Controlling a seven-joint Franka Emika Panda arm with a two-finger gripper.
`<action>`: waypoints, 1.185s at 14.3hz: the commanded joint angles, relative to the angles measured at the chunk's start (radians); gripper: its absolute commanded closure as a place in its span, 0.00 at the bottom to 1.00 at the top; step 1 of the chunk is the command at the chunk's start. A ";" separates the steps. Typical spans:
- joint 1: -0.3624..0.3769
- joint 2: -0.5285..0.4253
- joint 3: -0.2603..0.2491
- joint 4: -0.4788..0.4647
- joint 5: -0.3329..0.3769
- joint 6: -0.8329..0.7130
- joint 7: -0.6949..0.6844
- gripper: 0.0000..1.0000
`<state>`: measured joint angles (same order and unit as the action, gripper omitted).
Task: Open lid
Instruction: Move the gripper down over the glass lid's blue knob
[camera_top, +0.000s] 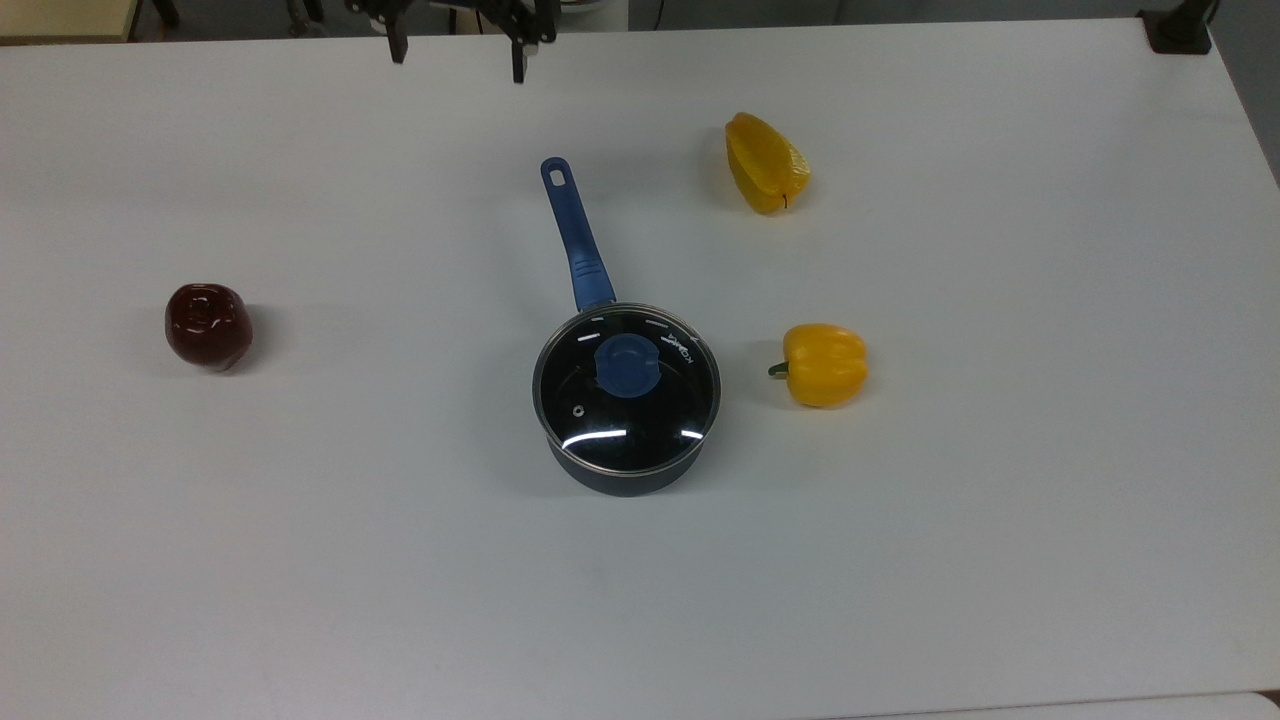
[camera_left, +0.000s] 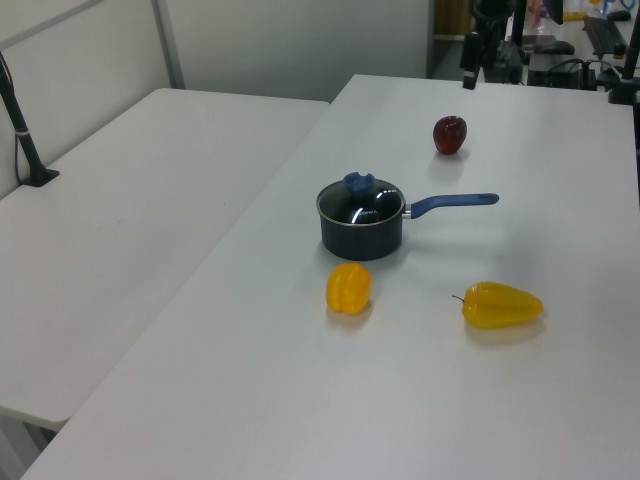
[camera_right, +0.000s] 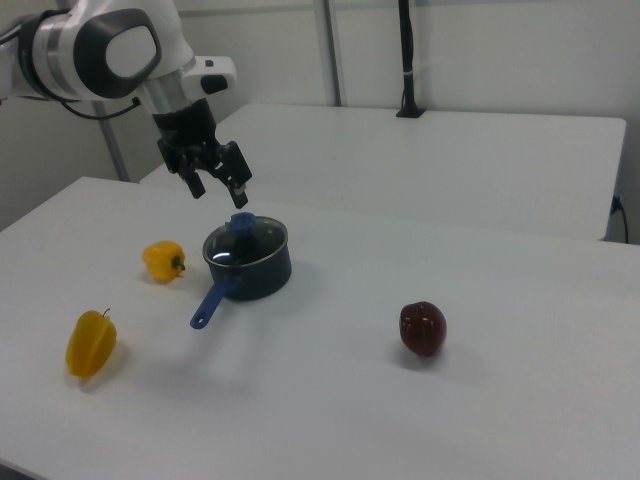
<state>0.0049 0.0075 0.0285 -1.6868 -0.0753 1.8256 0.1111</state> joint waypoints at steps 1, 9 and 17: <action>0.036 0.057 0.021 -0.002 0.005 0.159 0.019 0.00; 0.089 0.218 0.037 -0.027 0.005 0.530 0.010 0.00; 0.089 0.357 0.068 -0.037 -0.012 0.768 0.012 0.00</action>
<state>0.0941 0.3445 0.0858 -1.7067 -0.0748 2.5213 0.1119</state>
